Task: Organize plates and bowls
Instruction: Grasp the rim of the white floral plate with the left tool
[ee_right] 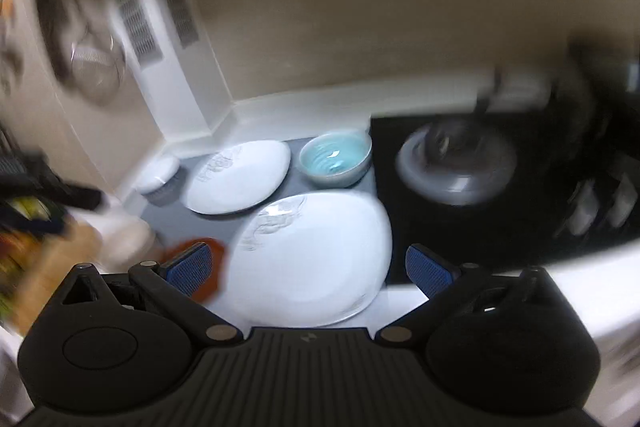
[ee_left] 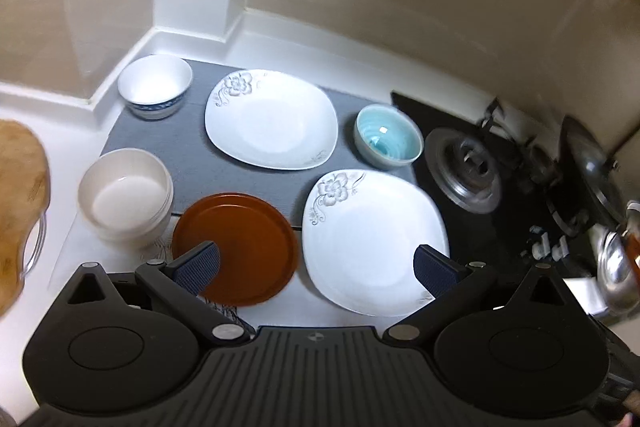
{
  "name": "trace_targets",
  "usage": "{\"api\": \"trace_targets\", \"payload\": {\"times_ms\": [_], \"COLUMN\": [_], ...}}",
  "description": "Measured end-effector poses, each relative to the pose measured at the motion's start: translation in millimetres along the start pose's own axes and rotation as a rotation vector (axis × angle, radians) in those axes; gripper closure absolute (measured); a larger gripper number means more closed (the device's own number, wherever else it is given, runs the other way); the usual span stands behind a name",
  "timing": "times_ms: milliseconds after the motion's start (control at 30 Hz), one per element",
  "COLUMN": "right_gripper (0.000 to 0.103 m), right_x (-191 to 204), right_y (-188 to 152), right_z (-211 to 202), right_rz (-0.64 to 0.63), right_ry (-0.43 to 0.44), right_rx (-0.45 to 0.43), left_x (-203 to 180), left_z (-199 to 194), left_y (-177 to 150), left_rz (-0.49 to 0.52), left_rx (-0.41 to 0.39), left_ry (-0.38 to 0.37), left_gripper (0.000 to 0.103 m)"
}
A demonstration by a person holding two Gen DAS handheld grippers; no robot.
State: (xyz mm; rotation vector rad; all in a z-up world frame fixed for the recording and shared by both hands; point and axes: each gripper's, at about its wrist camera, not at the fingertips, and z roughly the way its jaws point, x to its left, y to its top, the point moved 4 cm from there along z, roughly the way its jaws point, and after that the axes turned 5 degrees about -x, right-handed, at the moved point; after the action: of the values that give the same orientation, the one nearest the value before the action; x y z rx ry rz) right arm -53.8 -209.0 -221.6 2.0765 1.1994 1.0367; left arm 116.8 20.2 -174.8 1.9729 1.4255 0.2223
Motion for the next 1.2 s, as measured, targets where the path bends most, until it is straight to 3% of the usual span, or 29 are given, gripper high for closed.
{"api": "trace_targets", "payload": {"times_ms": [100,200,267,400,433,467,600,667,733,800,900,967,1033,1100,1133,1200], "right_gripper": [0.000,0.000,0.000,0.000,0.000,0.000,0.001,0.007,0.025,0.032,0.032,0.033,0.051,0.057,0.072,0.087], "right_x": [-14.7,-41.3,-60.0,-85.1,-89.4,-93.6,-94.6,-90.5,-91.2,-94.5,-99.3,-102.6,-103.7,-105.5,-105.9,-105.5], "right_y": [-9.4,-15.8,-22.8,-27.3,-27.1,-27.5,-22.6,-19.3,-18.2,-19.5,-21.2,-21.9,-21.9,-22.9,-24.4,-27.7], "right_z": [11.0,25.1,38.0,62.8,70.7,78.0,108.0,121.0,131.7,142.4,154.9,161.8,169.5,173.9,176.6,181.5], "right_rz": [-0.002,0.142,0.249,0.317,0.356,0.411,0.464,0.459,0.497,0.520,0.532,0.532,0.525,0.552,0.566,0.574], "right_ry": [-0.098,-0.142,-0.141,-0.122,-0.108,-0.083,-0.056,-0.039,-0.015,-0.028,-0.039,-0.049,-0.042,-0.019,-0.003,-0.012], "right_rx": [0.003,0.082,0.148,0.180,0.190,0.196,0.205,0.224,0.247,0.268,0.296,0.315,0.335,0.336,0.344,0.366], "left_x": [5.6,8.4,8.9,7.2,7.8,7.1,8.3,6.7,4.8,3.3,3.8,4.1,1.3,-3.9,-6.5,-9.0], "left_z": [37.2,76.5,102.7,160.3,174.1,188.9,229.3,240.6,246.8,252.1,263.8,269.3,271.3,270.4,269.4,267.7], "left_y": [3.0,-0.3,1.1,20.3,25.3,30.7,35.8,33.5,31.8,28.4,21.0,15.8,15.9,16.8,16.8,16.0], "left_rz": [0.018,0.045,0.044,0.005,-0.019,-0.032,-0.062,-0.048,-0.016,0.012,0.025,0.006,0.003,0.039,0.059,0.090], "left_rx": [0.023,0.080,0.131,0.260,0.294,0.326,0.411,0.447,0.460,0.488,0.543,0.567,0.559,0.536,0.524,0.508], "left_ry": [0.048,0.057,0.007,-0.107,-0.140,-0.165,-0.156,-0.155,-0.152,-0.145,-0.105,-0.126,-0.136,-0.124,-0.118,-0.121], "left_gripper": [0.001,0.010,0.022,0.041,0.050,0.052,0.063,0.068,0.069,0.074,0.076,0.079,0.081,0.080,0.080,0.080]}}
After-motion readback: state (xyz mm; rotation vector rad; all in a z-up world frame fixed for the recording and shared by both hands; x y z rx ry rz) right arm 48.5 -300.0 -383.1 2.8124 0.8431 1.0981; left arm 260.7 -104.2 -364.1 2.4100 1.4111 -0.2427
